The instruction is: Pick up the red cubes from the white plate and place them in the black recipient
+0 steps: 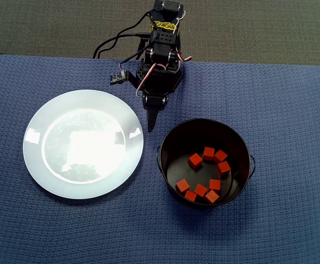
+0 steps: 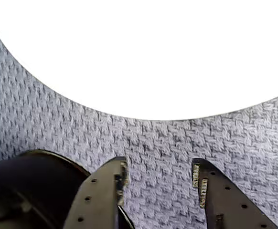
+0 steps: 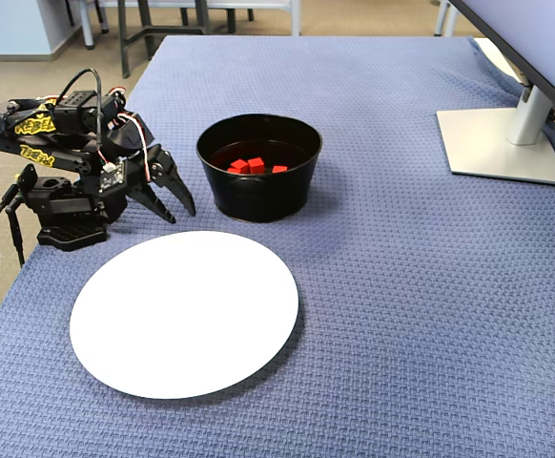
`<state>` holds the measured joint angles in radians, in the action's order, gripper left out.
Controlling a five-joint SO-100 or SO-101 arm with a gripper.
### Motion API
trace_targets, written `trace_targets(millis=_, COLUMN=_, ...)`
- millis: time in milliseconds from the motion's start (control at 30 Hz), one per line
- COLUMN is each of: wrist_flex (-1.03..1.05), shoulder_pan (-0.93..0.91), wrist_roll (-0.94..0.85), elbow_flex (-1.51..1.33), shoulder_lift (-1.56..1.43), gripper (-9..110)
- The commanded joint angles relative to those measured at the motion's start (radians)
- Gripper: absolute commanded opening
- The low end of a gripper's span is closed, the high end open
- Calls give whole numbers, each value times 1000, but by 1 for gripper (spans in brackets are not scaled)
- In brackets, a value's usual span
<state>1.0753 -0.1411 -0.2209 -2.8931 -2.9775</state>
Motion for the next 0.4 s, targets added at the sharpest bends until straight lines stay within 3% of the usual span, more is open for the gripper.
trace_targets(millis=0, wrist_flex=-25, shoulder_pan=-37, wrist_roll=25, elbow_flex=0, shoulder_lift=0, gripper=6)
trace_targets(millis=367, wrist_flex=6, shoulder_pan=-25, wrist_roll=9, elbow_flex=-11, shoulder_lift=-49, gripper=5)
